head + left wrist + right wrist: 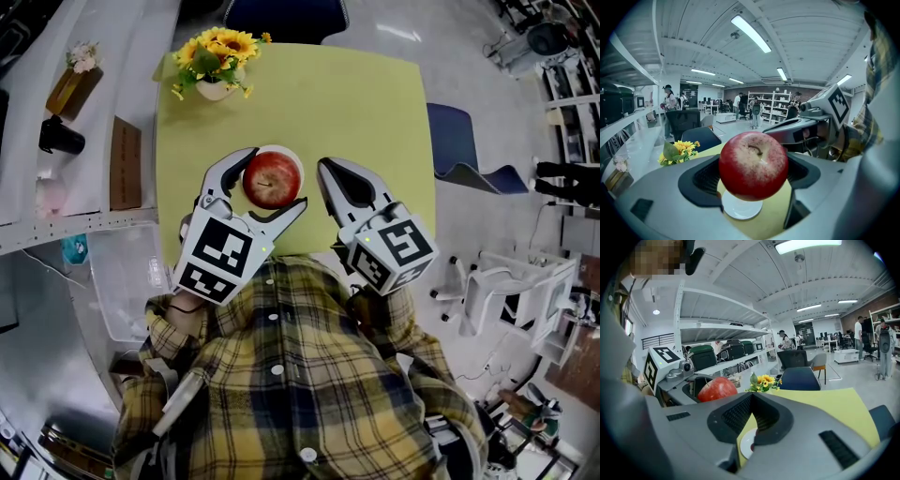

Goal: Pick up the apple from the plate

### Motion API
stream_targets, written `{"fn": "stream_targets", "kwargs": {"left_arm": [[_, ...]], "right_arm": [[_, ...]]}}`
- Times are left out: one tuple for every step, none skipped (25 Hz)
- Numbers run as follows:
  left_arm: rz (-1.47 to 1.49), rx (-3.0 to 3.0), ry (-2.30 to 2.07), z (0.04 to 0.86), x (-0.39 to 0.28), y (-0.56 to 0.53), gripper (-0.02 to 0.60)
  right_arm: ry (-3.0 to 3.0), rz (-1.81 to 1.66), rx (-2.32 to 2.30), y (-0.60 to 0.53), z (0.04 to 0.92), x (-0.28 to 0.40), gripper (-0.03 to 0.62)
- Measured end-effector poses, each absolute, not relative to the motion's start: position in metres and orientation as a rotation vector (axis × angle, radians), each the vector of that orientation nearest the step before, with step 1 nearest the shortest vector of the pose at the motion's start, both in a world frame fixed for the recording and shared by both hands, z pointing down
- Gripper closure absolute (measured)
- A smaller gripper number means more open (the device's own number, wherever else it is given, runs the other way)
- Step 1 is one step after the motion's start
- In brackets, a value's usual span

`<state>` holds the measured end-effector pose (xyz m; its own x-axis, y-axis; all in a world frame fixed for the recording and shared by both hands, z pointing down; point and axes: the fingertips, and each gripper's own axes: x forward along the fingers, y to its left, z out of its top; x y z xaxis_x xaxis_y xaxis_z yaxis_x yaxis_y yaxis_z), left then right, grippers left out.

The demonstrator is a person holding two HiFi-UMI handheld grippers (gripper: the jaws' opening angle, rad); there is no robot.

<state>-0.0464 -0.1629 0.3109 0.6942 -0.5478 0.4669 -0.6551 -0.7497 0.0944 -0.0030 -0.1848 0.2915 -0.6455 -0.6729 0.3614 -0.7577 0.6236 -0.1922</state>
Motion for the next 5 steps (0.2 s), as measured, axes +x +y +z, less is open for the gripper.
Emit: {"fn": "stream_targets", "kwargs": {"left_arm": [[0.611, 2.651, -0.96, 0.311, -0.0464, -0.1629, 0.167], [0.611, 2.65, -0.961, 0.3113, -0.0464, -0.1629, 0.167], [0.612, 2.65, -0.961, 0.3115, -0.0463, -0.163, 0.167], [0.613, 2.649, -0.961, 0.3118, -0.0462, -0.163, 0.167], [0.614, 2.649, -0.961, 0.3121, -0.0461, -0.1631, 0.167]], "right_arm": [[-2.593, 0.482, 1.166, -0.1847, 0.2918, -0.0027, 0.597], [-2.593, 0.482, 1.165, -0.1846, 0.2922, -0.0024, 0.597], [-2.593, 0.481, 1.165, -0.1847, 0.2925, -0.002, 0.597], [-2.593, 0.481, 1.165, -0.1849, 0.2927, -0.0017, 0.597], [-2.594, 0.481, 1.165, -0.185, 0.2929, -0.0014, 0.597]]}}
